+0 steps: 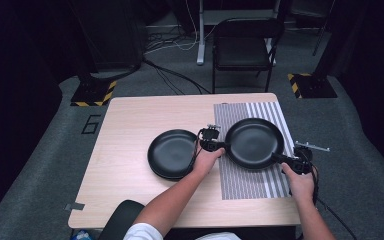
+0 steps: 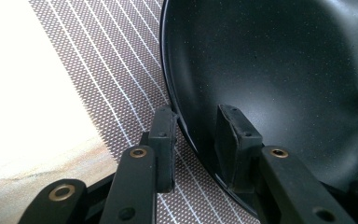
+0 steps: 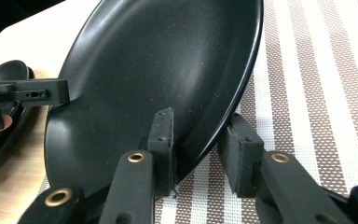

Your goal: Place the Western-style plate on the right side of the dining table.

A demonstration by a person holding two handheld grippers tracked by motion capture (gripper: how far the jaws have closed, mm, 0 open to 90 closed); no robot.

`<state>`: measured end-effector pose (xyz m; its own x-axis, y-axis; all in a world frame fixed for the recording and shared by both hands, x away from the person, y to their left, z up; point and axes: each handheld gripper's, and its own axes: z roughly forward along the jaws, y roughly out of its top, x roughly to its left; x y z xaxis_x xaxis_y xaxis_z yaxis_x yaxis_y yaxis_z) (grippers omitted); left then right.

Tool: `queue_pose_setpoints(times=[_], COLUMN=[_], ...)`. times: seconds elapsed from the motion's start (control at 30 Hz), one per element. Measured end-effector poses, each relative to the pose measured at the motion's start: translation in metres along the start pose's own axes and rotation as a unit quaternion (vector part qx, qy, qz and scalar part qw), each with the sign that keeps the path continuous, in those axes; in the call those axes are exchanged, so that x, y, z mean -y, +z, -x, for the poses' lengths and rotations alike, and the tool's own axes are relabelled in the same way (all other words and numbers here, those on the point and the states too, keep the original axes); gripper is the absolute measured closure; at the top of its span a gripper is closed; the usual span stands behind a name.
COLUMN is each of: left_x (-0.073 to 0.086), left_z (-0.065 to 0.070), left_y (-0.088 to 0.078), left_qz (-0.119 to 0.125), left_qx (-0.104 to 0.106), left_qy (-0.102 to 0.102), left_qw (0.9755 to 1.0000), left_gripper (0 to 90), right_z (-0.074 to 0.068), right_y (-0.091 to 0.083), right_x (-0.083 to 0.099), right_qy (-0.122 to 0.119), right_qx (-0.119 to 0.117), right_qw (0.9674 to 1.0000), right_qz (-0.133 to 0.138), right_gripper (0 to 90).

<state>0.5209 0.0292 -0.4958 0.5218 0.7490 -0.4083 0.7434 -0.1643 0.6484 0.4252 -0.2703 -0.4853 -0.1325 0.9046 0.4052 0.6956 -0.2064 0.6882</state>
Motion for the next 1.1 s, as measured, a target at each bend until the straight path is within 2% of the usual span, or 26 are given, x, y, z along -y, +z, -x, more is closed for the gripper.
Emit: queue_pose_setpoints(times=[1.1], left_x=[-0.001], left_z=[-0.004], left_y=[0.014], left_qz=[-0.017], left_qx=[-0.02], left_qy=[-0.005], left_qw=[0.9996], left_gripper=[68.6], right_z=[0.01], right_y=[0.019], right_x=[-0.002], right_qy=[-0.001], right_qx=[0.01], right_qw=[0.9999], right_qz=[-0.011], right_gripper=[66.8])
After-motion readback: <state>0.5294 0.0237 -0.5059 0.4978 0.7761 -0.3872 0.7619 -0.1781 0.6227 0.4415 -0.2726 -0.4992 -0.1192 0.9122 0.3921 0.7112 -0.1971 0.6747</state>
